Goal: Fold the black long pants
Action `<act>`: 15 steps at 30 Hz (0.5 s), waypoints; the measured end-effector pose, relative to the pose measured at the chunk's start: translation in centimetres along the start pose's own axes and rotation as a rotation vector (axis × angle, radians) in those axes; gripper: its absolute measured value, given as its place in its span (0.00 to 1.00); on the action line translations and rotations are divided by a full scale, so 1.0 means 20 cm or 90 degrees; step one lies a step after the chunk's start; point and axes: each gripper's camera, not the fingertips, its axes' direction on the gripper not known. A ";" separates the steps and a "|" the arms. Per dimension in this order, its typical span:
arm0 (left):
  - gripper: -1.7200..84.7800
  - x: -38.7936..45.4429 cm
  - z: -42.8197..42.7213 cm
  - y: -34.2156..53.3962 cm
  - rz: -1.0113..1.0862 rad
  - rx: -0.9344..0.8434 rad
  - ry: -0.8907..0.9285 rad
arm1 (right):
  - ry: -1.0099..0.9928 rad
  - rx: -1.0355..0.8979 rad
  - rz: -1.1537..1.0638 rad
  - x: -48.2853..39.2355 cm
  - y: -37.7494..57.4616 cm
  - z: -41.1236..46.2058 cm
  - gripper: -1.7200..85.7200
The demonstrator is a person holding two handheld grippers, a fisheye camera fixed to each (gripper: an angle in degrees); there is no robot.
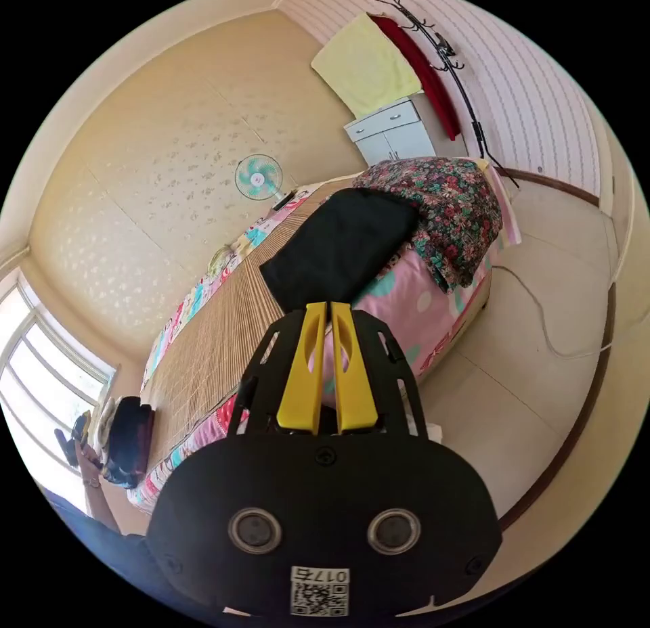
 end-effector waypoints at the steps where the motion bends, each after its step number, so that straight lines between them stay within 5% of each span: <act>1: 0.01 0.00 0.03 0.01 0.005 -0.013 0.026 | -0.005 -0.002 0.013 0.02 0.00 0.03 0.05; 8: 0.01 -0.22 -0.05 0.13 -0.069 -0.059 0.077 | 0.013 0.000 0.127 0.18 -0.23 0.35 0.10; 15: 0.01 -0.46 -0.36 0.18 -0.138 0.013 0.065 | 0.029 -0.036 0.169 0.26 -0.53 0.57 0.11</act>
